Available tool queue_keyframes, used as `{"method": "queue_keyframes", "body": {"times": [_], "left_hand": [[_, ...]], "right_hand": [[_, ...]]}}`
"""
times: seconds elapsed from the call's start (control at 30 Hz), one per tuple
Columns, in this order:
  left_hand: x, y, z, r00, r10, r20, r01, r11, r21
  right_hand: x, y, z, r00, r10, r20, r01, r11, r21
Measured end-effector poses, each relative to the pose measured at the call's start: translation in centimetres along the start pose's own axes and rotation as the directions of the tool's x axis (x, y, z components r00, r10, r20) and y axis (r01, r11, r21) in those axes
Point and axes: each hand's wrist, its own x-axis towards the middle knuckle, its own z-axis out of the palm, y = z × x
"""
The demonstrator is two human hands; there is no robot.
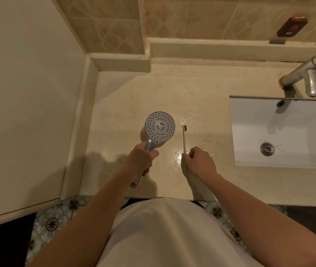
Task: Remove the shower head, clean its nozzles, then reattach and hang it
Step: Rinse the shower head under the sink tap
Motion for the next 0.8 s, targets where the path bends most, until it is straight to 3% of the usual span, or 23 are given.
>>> {"method": "queue_keyframes", "body": {"times": [0.2,0.43,0.6,0.8], "left_hand": [[1.3,1.5,2.7,0.98,0.027,0.195,-0.019,0.999,-0.044],[2.3,6.6,11.8,0.942,0.093,0.322,-0.048,0.988,-0.145],[3.0,10.5,20.4,0.939,0.064,0.339,-0.011,0.988,-0.156],[4.6,15.2,32.3,0.972,0.019,0.233,0.023,0.984,-0.175]], "right_hand": [[-2.5,6.0,-3.2,0.988,0.155,-0.017,-0.153,0.986,0.06],[-2.7,14.8,-10.7,0.973,0.233,-0.008,-0.228,0.958,0.176],[1.5,20.8,-17.2,0.979,0.19,-0.07,-0.173,0.964,0.203],[9.8,27.2,-26.8,0.99,-0.029,-0.136,0.048,0.988,0.145]]}}
